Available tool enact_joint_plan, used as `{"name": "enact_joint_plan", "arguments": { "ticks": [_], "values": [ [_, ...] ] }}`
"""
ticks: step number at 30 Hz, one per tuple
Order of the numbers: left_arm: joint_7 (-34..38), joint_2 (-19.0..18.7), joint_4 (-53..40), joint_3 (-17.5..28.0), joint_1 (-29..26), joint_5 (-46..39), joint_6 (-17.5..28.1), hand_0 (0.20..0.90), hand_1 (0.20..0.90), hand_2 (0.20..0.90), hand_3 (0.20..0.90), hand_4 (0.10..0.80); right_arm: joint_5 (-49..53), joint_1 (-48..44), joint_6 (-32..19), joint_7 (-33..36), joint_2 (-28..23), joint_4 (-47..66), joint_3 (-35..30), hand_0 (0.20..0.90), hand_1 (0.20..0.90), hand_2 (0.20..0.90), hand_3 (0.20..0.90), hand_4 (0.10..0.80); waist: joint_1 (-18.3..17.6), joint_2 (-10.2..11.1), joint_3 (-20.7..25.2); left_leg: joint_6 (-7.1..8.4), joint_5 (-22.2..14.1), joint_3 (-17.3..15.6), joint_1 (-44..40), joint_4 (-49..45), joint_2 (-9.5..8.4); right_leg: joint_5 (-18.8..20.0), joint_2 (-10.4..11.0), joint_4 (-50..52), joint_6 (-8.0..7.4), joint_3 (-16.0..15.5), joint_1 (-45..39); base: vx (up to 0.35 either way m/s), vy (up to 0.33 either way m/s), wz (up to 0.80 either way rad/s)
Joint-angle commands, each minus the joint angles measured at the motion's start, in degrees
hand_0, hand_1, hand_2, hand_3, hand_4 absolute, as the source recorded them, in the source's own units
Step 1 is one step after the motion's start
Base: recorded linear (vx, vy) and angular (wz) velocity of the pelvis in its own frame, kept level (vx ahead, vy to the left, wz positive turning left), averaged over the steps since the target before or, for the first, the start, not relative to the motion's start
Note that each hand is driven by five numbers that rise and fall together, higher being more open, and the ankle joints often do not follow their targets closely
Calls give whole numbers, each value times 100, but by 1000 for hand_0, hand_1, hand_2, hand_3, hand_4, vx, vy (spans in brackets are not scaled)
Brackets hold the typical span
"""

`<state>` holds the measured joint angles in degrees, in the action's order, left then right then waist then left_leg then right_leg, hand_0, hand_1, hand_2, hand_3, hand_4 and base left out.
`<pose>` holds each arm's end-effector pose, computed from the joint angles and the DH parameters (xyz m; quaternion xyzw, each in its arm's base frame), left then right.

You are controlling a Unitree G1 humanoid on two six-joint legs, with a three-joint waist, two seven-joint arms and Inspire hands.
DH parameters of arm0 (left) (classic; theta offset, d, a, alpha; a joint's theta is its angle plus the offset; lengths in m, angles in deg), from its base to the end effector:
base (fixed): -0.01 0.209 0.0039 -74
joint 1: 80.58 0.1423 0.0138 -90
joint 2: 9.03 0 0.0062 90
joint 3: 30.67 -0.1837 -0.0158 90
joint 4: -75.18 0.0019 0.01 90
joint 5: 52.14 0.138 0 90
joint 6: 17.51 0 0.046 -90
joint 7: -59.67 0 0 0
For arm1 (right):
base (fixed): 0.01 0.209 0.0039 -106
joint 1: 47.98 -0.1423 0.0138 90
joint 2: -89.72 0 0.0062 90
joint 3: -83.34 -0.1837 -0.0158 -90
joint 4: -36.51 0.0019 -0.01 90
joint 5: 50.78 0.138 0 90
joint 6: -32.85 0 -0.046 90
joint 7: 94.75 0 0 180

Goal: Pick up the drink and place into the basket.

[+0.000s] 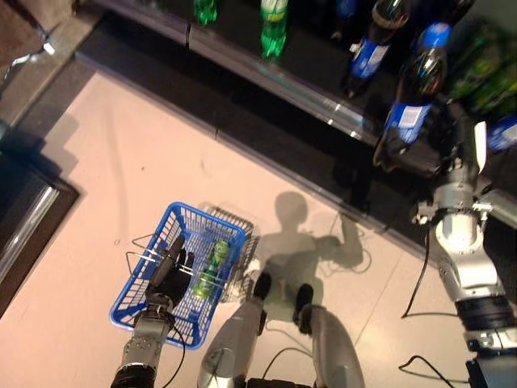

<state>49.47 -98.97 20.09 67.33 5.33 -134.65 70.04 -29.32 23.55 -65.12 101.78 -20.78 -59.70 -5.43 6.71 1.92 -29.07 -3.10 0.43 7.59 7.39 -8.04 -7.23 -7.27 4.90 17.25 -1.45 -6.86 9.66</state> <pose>0.1850 0.2463 -0.0315 -0.5626 0.0906 0.1608 0.8059 0.2569 -0.2488 0.1422 -0.1020 -0.1915 -0.1245 0.9682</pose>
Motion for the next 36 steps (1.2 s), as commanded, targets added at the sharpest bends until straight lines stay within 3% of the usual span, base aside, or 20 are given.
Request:
{"name": "enact_joint_plan", "arguments": {
  "ticks": [1, 7, 12, 17, 27, 36],
  "values": [
    [-293, -156, -835, 85, 153, 299, 478, 300, 300, 300, 200, 100, 203, -168, -761, -384, -62, 787, -676, 300, 300, 300, 200, 100, -127, 136, 2188, 78, -532, -432, -398, 52, 30, 795, -274, -1377, -281, 112, -597, 21, 18, -9],
    [-90, 30, -893, -233, -63, 482, 489, 300, 300, 300, 200, 100, 598, 292, -450, -851, 474, 590, -395, 300, 300, 300, 200, 100, -226, 88, 2546, 188, -245, -592, -1058, 872, 148, 972, -413, -1922, -300, 106, -1185, -73, 6, -2],
    [-289, 184, -1228, -413, 21, 809, 411, 300, 300, 300, 200, 100, 809, 997, -438, -1539, 1099, 497, -70, 300, 300, 300, 200, 100, -322, 32, 2638, 183, -302, -709, -1276, 836, 168, 958, -406, -1987, -273, 155, -1416, -72, 12, 10],
    [-343, 77, -1629, -482, 47, 957, 326, 300, 300, 300, 200, 100, 891, 1445, -168, -2025, 1360, 571, 270, 300, 300, 300, 200, 100, -438, -43, 2665, 177, -348, -852, -1407, 853, 174, 934, -413, -2036, -271, 188, -1527, -33, 15, -1],
    [-94, -358, -2957, -967, -90, 1438, -204, 300, 300, 300, 200, 100, -182, 1531, -375, -2277, 1054, 1300, 1183, 300, 300, 300, 200, 100, -385, -141, 2698, 182, -297, -851, -1486, 1020, 176, 892, -342, -2087, -314, 19, -1602, -30, 1, 2],
    [-156, -671, -3845, -1281, -173, 1275, -791, 300, 300, 300, 200, 100, -347, 1277, 98, -2497, 885, 1249, 2025, 300, 300, 300, 200, 100, -64, -188, 2749, 218, -214, -676, -1454, 1132, 157, 853, -241, -2096, -352, -281, -1644, -12, -6, 16]
  ]
}}
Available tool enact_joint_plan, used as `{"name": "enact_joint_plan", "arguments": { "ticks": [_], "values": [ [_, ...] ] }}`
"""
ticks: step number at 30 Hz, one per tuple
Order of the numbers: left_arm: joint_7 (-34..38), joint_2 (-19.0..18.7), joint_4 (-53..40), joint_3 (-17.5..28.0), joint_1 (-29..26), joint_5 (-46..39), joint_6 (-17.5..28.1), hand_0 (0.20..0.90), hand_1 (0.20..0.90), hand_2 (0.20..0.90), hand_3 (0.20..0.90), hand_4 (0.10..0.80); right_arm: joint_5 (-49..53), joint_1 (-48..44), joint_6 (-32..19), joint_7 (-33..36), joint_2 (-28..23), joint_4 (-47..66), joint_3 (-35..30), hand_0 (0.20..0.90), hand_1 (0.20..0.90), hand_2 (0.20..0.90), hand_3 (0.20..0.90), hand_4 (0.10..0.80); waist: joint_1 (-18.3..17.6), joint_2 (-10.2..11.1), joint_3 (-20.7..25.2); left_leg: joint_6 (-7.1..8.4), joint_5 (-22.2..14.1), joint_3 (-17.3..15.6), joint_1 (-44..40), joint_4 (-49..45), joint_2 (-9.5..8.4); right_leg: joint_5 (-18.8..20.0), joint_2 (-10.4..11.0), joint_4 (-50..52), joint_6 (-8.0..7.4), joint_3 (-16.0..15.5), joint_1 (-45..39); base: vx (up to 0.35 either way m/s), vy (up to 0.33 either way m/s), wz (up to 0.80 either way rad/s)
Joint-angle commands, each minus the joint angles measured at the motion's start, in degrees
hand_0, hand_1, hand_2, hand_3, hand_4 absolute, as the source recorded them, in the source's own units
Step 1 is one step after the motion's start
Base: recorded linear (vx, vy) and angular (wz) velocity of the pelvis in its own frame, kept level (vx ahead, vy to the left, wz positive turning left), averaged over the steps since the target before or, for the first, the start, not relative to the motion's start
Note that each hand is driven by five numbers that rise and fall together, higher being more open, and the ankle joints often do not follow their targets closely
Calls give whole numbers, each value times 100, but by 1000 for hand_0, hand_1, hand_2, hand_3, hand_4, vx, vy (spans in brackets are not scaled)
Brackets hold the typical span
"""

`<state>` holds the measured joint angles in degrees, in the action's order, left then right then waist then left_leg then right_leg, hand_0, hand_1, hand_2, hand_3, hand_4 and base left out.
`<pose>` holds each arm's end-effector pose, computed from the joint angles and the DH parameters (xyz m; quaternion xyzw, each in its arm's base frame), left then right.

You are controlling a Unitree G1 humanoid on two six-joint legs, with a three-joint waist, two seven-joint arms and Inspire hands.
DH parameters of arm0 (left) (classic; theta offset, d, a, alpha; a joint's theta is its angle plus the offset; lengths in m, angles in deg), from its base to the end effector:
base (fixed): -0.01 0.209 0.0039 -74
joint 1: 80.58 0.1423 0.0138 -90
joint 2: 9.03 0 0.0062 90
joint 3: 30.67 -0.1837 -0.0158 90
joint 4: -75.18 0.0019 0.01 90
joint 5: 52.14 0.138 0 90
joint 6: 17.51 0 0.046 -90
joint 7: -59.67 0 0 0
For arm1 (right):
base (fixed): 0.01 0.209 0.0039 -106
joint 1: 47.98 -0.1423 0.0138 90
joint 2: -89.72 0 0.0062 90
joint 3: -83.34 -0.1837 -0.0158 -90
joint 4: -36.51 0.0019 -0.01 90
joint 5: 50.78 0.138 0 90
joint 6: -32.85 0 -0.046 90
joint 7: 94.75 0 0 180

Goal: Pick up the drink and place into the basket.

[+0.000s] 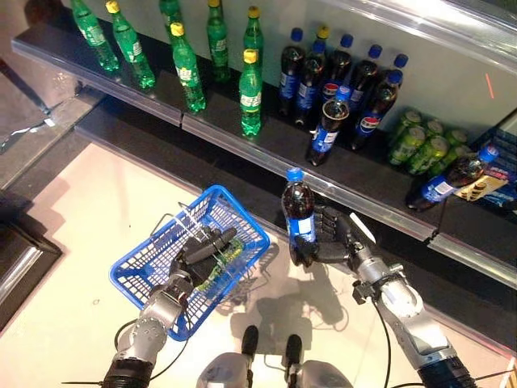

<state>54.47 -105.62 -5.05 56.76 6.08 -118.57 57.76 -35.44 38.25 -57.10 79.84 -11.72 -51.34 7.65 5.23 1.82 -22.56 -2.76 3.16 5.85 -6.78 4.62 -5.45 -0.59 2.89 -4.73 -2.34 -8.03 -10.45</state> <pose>0.2103 0.2150 0.0303 -0.3782 0.1548 -0.0632 0.9105 0.2113 -0.1862 0.0628 -0.1064 0.0014 0.1748 0.9788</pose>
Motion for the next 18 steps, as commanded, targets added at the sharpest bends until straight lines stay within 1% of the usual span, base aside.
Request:
{"name": "enact_joint_plan", "arguments": {
  "ticks": [1, 2, 3, 6, 9, 11, 12, 13, 14, 18],
  "values": [
    [-679, -21, -1395, -306, -280, -408, 361, 300, 300, 300, 200, 100, 300, -249, -624, -261, 13, 299, 853, 300, 300, 300, 200, 100, 141, -178, 2105, 186, -479, -476, -30, -128, -26, 179, -25, 108, -264, -216, 360, 0, -10, 37],
    [-737, -30, -1502, -436, -345, -497, 198, 300, 300, 300, 200, 100, 430, -397, -590, -88, 132, 5, 1137, 300, 300, 300, 200, 100, 256, -174, 2109, 192, -463, -413, -34, -110, -36, 163, 0, 127, -256, -332, 336, 4, -9, 38],
    [-744, -37, -1517, -453, -354, -509, 181, 300, 300, 300, 200, 100, 437, -420, -575, -68, 154, -46, 1175, 300, 300, 300, 200, 100, 267, -171, 2109, 194, -459, -400, -35, -106, -39, 161, 4, 130, -256, -353, 331, 7, -8, 40],
    [-797, -65, -1690, -634, -482, -723, -55, 300, 300, 300, 200, 100, 421, -726, -559, 212, 418, -679, 1503, 300, 300, 300, 200, 100, 450, -170, 2123, 206, -433, -291, -45, -75, -62, 149, 41, 129, -247, -525, 280, 15, -2, 37],
    [-791, 18, -1958, -793, -646, -972, -347, 300, 300, 300, 200, 100, 363, -1078, -539, 620, 797, -1559, 1848, 300, 300, 300, 200, 100, 710, -166, 2181, 217, -399, -140, -40, -50, -82, 149, 100, 105, -237, -749, 200, 39, 1, 36],
    [-852, 107, -2095, -876, -710, -1038, -514, 300, 300, 300, 200, 100, 229, -1199, -586, 826, 1015, -2001, 1967, 300, 300, 300, 200, 100, 835, -159, 2206, 221, -395, -67, -33, -45, -91, 134, 127, 112, -230, -851, 170, 44, -1, 32],
    [-886, 158, -2279, -989, -730, -1083, -611, 300, 300, 300, 200, 100, 176, -1279, -597, 1011, 1154, -2241, 2070, 300, 300, 300, 200, 100, 943, -159, 2222, 218, -382, -2, -17, -43, -102, 129, 144, 124, -225, -928, 153, 35, -1, 32],
    [-887, 172, -2303, -1002, -729, -1083, -626, 300, 300, 300, 200, 100, 152, -1288, -595, 1036, 1170, -2267, 2081, 300, 300, 300, 200, 100, 951, -157, 2224, 217, -380, 8, -15, -44, -105, 128, 146, 127, -225, -937, 152, 45, 4, 59],
    [-946, 246, -2443, -1061, -728, -1103, -761, 300, 300, 300, 200, 100, 150, -1384, -544, 1174, 1288, -2490, 2176, 300, 300, 300, 200, 100, 1053, -162, 2230, 216, -371, 76, -6, -49, -112, 113, 166, 153, -213, -1001, 134, 32, 10, 63],
    [-1182, 347, -2596, -1190, -786, -1163, -1037, 300, 300, 300, 200, 100, -1, -1597, -442, 1491, 1602, -3103, 2291, 300, 300, 300, 200, 100, 1264, -172, 2238, 202, -355, 252, -3, -56, -154, 73, 216, 236, -200, -1137, 88, 35, 16, 49]
  ]
}}
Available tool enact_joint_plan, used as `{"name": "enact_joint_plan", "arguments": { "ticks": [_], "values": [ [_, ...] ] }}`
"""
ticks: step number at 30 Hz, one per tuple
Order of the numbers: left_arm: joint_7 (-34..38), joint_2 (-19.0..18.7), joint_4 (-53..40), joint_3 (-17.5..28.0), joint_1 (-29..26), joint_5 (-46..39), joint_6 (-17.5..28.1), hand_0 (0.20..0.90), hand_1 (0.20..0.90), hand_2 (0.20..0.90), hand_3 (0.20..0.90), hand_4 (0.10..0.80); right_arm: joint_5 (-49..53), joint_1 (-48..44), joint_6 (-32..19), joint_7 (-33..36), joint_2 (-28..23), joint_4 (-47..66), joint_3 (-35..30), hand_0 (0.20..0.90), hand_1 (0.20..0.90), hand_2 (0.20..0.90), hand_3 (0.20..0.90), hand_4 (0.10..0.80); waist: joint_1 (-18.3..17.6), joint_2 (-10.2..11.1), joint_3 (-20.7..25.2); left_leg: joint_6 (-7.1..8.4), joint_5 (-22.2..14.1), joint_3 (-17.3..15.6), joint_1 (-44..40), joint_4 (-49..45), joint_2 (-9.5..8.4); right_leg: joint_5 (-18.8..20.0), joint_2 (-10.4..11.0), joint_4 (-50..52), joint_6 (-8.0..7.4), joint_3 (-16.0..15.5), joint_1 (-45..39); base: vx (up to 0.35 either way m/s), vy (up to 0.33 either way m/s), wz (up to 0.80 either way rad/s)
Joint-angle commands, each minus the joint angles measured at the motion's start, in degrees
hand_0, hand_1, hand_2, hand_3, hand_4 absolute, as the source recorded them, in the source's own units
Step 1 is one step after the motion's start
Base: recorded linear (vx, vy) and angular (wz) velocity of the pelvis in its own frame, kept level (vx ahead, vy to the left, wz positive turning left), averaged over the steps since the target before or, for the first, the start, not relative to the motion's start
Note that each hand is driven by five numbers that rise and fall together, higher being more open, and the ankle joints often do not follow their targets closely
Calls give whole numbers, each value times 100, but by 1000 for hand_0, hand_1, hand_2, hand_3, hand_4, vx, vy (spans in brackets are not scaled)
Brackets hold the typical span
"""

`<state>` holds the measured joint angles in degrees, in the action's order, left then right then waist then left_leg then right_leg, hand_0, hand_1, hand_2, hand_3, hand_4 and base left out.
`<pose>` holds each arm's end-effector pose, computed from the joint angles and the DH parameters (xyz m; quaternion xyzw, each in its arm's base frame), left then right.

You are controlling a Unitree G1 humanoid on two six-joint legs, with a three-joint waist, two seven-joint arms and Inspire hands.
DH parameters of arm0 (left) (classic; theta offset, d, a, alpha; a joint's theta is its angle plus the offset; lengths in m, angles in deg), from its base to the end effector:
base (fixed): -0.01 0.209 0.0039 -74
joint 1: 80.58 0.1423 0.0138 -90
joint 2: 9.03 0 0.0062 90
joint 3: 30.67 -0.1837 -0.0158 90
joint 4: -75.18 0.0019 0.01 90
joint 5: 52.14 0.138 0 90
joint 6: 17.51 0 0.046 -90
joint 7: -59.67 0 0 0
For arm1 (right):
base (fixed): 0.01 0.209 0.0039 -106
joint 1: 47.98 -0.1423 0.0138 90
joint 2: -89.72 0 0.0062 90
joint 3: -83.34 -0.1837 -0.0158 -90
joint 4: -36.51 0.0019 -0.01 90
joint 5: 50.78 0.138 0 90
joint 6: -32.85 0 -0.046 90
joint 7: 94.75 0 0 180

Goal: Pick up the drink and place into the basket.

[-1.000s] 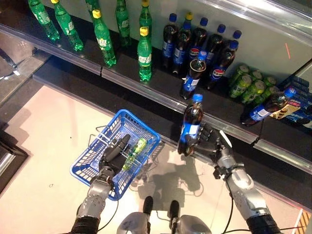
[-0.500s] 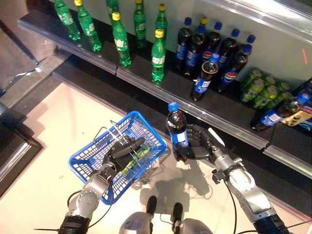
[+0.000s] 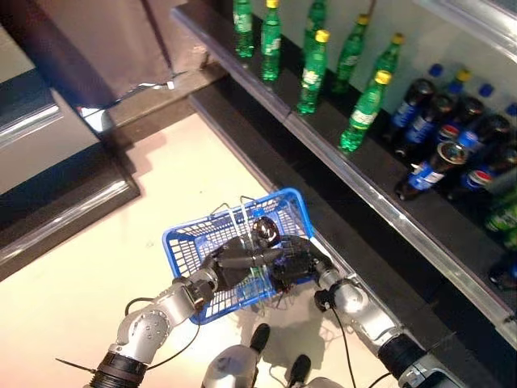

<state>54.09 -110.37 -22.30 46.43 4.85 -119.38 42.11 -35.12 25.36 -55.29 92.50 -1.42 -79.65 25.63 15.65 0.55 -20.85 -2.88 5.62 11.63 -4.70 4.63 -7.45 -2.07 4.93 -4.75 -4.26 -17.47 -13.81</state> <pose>0.2045 0.1687 0.0645 -0.3012 0.2354 -0.2743 0.8824 0.2304 -0.1238 -0.0005 -0.1270 0.1566 0.1607 0.9662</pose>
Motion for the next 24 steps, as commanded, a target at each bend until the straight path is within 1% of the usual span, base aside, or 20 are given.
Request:
{"name": "enact_joint_plan", "arguments": {
  "ticks": [1, 6, 10, 11, 14, 15, 16, 17, 19, 22, 24],
  "values": [
    [-1189, 846, -893, -175, -672, -1065, 491, 300, 300, 300, 200, 100, -68, -348, -581, 261, 610, -411, 506, 300, 300, 300, 200, 100, 254, -47, 2071, 213, -597, -302, -213, -56, 39, 215, 18, 251, -7, -212, 417, 36, 17, 39],
    [-1499, 870, -1212, -343, -680, -1005, 81, 300, 300, 300, 200, 100, -94, -778, -312, 548, 797, -1403, 520, 300, 300, 300, 200, 100, 534, -54, 2112, 201, -599, -101, -212, -107, -2, 174, 95, 313, -7, -377, 336, 42, 22, 26],
    [-1511, 932, -1326, -500, -743, -1338, -292, 300, 300, 300, 200, 100, -311, -1086, -264, 648, 904, -2191, 489, 300, 300, 300, 200, 100, 686, -50, 2133, 183, -658, -13, -204, -226, -21, 163, 169, 377, -11, -448, 308, 43, 37, 18],
    [-1508, 931, -1327, -499, -745, -1340, -293, 300, 300, 300, 200, 100, -312, -1090, -267, 648, 906, -2196, 487, 300, 300, 300, 200, 100, 686, -49, 2131, 183, -660, -13, -203, -228, -21, 162, 170, 378, -12, -448, 308, 30, 30, 9],
    [-1525, 1011, -1346, -653, -778, -1458, -366, 300, 300, 300, 200, 100, -414, -1268, -7, 615, 955, -2662, 452, 300, 300, 300, 200, 100, 760, -41, 2140, 169, -675, 35, -212, -259, -40, 170, 207, 382, -15, -499, 273, 39, 35, 11],
    [-1508, 1012, -1367, -684, -780, -1525, -378, 300, 300, 300, 200, 100, -396, -1305, 34, 599, 951, -2791, 449, 495, 495, 495, 428, 328, 781, -40, 2141, 170, -674, 55, -221, -259, -45, 175, 222, 384, -21, -519, 263, 33, 29, 5],
    [-1504, 1010, -1369, -684, -781, -1528, -378, 300, 300, 300, 200, 100, -396, -1308, 32, 599, 952, -2794, 447, 599, 599, 599, 549, 449, 780, -39, 2139, 170, -674, 56, -222, -258, -46, 175, 222, 384, -22, -520, 261, 32, 31, 1],
    [-1461, 1007, -1365, -716, -798, -1585, -348, 300, 300, 300, 200, 100, -416, -1352, 35, 589, 964, -2938, 441, 900, 900, 900, 900, 800, 797, -38, 2142, 170, -671, 72, -238, -251, -46, 180, 235, 386, -26, -541, 250, 32, 31, 1],
    [-1376, 982, -1336, -761, -838, -1719, -257, 300, 300, 300, 200, 100, -450, -1430, 25, 639, 970, -3051, 428, 900, 900, 900, 900, 800, 834, -46, 2123, 172, -682, 87, -295, -229, -45, 175, 251, 385, -34, -554, 206, 40, 41, 2],
    [-1310, 1000, -1297, -723, -817, -1713, -59, 300, 300, 300, 200, 100, -478, -1443, 89, 755, 951, -2915, 424, 900, 900, 900, 900, 800, 820, -38, 2132, 163, -661, 99, -293, -210, -53, 216, 278, 369, -50, -572, 221, 35, 39, 5],
    [-1268, 964, -1273, -615, -794, -1682, 180, 300, 300, 300, 200, 100, -583, -1398, 35, 827, 897, -2735, 419, 900, 900, 900, 900, 800, 798, -31, 2132, 155, -652, 93, -293, -183, -58, 246, 297, 345, -76, -565, 232, 30, 47, 2]
  ]
}}
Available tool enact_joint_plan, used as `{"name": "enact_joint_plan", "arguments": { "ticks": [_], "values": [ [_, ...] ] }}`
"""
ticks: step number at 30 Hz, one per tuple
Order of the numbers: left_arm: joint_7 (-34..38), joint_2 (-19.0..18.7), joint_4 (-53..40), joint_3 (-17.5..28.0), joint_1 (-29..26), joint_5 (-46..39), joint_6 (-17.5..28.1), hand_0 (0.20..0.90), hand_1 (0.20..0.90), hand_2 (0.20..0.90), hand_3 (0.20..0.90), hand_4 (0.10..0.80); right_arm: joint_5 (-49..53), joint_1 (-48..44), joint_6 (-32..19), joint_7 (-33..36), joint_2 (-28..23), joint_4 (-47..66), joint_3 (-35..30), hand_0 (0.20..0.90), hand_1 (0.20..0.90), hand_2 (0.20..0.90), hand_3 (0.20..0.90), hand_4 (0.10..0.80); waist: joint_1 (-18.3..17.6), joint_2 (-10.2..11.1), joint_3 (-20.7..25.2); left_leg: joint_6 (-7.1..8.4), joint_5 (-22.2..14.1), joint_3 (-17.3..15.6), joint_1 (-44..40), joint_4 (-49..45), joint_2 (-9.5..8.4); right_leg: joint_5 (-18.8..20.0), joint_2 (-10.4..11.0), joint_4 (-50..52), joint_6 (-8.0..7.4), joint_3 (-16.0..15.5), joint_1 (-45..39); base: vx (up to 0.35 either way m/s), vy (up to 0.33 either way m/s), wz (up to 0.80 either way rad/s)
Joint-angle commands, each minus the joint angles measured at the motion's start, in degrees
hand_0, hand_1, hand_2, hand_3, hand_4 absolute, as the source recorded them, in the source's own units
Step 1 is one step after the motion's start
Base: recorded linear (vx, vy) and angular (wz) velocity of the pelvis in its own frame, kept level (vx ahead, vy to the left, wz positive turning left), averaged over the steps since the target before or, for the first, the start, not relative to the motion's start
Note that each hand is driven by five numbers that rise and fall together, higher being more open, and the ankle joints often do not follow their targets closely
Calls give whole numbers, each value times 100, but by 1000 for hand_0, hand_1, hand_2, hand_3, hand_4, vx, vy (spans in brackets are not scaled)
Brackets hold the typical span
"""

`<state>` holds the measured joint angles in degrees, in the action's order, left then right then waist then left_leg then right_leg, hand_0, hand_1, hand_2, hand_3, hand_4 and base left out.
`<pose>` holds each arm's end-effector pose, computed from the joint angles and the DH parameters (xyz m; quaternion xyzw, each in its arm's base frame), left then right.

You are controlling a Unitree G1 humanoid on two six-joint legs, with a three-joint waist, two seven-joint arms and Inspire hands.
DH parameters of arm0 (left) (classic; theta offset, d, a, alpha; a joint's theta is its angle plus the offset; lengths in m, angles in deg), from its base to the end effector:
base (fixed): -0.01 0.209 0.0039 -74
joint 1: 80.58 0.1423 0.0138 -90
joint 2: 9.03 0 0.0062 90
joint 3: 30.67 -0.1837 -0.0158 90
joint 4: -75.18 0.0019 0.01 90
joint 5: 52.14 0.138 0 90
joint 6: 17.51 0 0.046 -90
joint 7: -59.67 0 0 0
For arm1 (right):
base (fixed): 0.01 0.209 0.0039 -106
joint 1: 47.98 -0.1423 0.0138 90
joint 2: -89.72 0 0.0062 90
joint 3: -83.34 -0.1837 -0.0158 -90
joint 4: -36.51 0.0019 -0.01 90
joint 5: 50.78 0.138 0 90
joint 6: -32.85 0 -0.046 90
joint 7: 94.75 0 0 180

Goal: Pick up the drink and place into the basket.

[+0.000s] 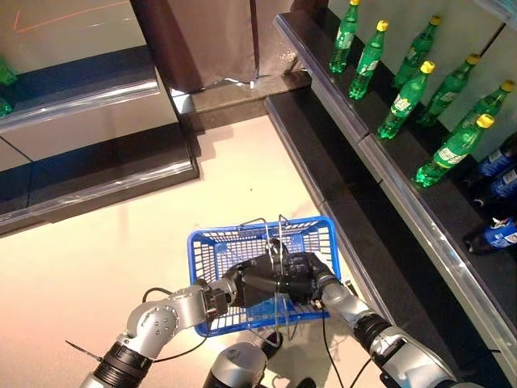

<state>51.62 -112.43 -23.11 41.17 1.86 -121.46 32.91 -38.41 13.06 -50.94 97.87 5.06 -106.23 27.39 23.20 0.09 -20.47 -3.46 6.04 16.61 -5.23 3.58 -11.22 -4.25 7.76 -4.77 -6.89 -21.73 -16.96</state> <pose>0.2024 0.1542 0.0648 -0.2717 0.3132 -0.3567 0.8372 0.2553 -0.1219 -0.0226 -0.2283 0.2658 0.0854 0.9327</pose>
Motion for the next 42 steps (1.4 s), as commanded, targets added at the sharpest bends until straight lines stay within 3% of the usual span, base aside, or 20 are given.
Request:
{"name": "enact_joint_plan", "arguments": {
  "ticks": [1, 7, 12, 15, 21, 24, 29, 34, 42],
  "values": [
    [-1009, 1117, -1171, -26, -478, -1568, 1172, 300, 300, 300, 200, 100, -219, -144, -443, 263, 202, 43, 242, 900, 900, 900, 900, 800, 25, 15, 2093, 211, -692, -419, -243, -71, 322, 480, 22, 336, 175, -136, 552, 36, 63, 1],
    [-952, 1024, -1109, 444, -346, -1910, 1588, 300, 300, 300, 200, 100, -266, 369, -638, 465, -112, 1228, 145, 900, 900, 900, 900, 800, -155, 32, 2071, 194, -676, -537, -248, -1, 344, 548, 51, 293, 113, -61, 633, 27, 45, 1],
    [-778, 974, -1030, 920, -111, -1677, 2166, 300, 300, 300, 200, 100, -195, 934, -764, 510, -443, 2637, -138, 900, 900, 900, 900, 800, -430, 50, 1999, 180, -713, -745, -289, 12, 379, 628, 37, 194, 71, 149, 685, 23, 35, -7],
    [-575, 943, -727, 1324, -40, -1667, 2471, 300, 300, 300, 200, 100, 17, 1363, -1032, 150, -620, 3525, -502, 900, 900, 900, 900, 800, -688, 40, 1958, 165, -730, -937, -321, 30, 410, 648, 11, 160, 50, 325, 738, 5, 40, -28],
    [-430, 776, 157, 1986, 68, -1139, 3517, 300, 300, 300, 200, 100, 848, 2238, -1463, -852, -995, 5069, -1345, 900, 900, 900, 900, 800, -1291, -5, 1903, 169, -726, -1357, -358, 108, 478, 674, -107, 156, -1, 789, 910, -11, 23, -40],
    [-470, 890, 673, 2304, 178, -1031, 3856, 300, 300, 300, 200, 100, 1654, 2549, -1691, -1349, -810, 5200, -1704, 900, 900, 900, 900, 800, -1574, -32, 1876, 174, -744, -1558, -375, 102, 513, 689, -185, 123, 12, 1041, 977, -5, -8, -60],
    [-571, 1064, 1716, 2767, 443, -691, 4361, 300, 300, 300, 200, 100, 2699, 3231, -1658, -2347, -522, 4948, -2264, 900, 900, 900, 900, 800, -2015, -32, 1819, 196, -812, -1890, -392, 61, 571, 714, -303, 39, 27, 1347, 1058, -9, -51, -58],
    [-660, 1167, 2809, 2835, 683, -475, 4935, 300, 300, 300, 200, 100, 2761, 3509, -1849, -2368, -460, 4461, -2515, 900, 900, 900, 900, 800, -2265, -37, 1747, 193, -911, -2073, -441, -47, 615, 705, -392, 18, 80, 1544, 1044, -10, -58, -38],
    [-895, 1789, 3406, 3193, 934, -1246, 5254, 300, 300, 300, 200, 100, 2520, 3510, -2089, -1902, -286, 4039, -2850, 900, 900, 900, 900, 800, -2336, 6, 1681, 165, -978, -2076, -528, -84, 645, 668, -537, 16, 183, 1757, 946, 12, -68, -20]
  ]
}}
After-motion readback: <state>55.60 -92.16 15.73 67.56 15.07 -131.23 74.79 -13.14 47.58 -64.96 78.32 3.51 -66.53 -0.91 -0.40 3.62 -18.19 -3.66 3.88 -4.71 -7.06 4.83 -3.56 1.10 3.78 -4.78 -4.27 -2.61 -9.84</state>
